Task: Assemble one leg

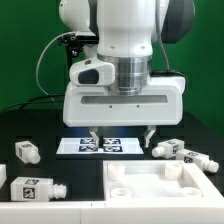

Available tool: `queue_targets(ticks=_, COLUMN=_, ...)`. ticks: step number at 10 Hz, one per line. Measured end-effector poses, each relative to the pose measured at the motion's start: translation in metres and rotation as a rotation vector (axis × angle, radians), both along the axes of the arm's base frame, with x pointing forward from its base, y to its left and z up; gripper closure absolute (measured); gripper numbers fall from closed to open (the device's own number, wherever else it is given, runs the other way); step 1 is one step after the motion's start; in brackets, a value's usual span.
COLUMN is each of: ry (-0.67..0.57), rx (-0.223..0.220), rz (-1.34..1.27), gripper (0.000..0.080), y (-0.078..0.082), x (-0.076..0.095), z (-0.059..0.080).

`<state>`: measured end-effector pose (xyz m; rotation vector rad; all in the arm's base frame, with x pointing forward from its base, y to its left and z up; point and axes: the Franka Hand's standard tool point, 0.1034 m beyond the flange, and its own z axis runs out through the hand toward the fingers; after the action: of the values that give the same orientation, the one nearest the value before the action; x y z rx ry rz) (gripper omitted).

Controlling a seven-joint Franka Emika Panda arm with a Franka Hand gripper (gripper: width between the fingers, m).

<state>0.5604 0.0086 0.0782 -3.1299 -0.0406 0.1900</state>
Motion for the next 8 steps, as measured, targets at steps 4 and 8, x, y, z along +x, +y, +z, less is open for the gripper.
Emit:
queue_targets(ticks=4, ry=-0.062, rx=-0.022, rz=-0.132, gripper=0.0151, y=0.065, x=-0.032, z=0.008)
queue_targets(ticks=8, ry=-0.059, rx=-0.019, rz=-0.113, gripper=0.0151, y=0.07, x=-0.033, z=0.007)
